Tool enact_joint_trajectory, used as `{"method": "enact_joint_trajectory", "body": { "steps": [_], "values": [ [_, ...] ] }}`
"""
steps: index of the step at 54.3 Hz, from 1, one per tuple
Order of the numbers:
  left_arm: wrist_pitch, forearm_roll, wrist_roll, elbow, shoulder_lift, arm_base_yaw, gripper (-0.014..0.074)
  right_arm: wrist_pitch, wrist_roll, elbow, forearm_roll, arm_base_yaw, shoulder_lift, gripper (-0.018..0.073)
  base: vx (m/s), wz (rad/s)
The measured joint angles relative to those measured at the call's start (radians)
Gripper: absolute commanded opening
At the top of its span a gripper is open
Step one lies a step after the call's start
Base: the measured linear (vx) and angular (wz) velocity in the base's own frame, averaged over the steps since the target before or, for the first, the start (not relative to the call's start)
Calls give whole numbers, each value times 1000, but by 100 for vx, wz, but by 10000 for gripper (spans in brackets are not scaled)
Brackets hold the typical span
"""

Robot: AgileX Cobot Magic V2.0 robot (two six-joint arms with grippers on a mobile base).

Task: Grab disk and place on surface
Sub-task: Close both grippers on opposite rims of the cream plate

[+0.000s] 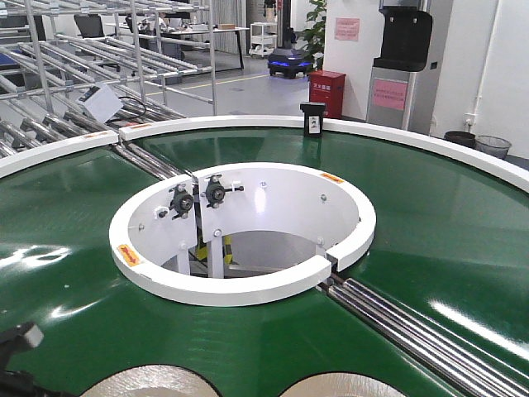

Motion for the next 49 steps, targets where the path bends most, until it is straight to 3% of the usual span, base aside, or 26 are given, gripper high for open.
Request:
{"method": "enact_joint_trajectory", "body": {
  "steps": [8, 13, 19, 27, 36, 43, 49],
  "values": [
    [-3, -11, 3, 0, 52, -20, 472, -1, 0, 0, 0, 0, 0, 585, 0, 0],
    [6, -29, 4, -3, 63, -20, 422, -2, 0, 0, 0, 0, 0, 585, 0, 0],
    [23, -58, 4, -3, 66, -18, 267, -15, 0, 0, 1, 0, 0, 585, 0, 0],
    [91, -111, -7, -6, 44, -18, -13, -30, 0, 0, 0, 0, 0, 585, 0, 0],
    [98, -106, -23, -7, -20, -20, -8, -19, 0, 0, 22, 0, 4, 585, 0, 0],
    [61, -62, -50, 0, -89, -1, -7, 51, -12, 0, 141, -5, 54, 585, 0, 0],
    [33, -26, -84, 0, -155, 36, -7, 107, -107, 0, 278, -45, 158, 585, 0, 0]
  ]
}}
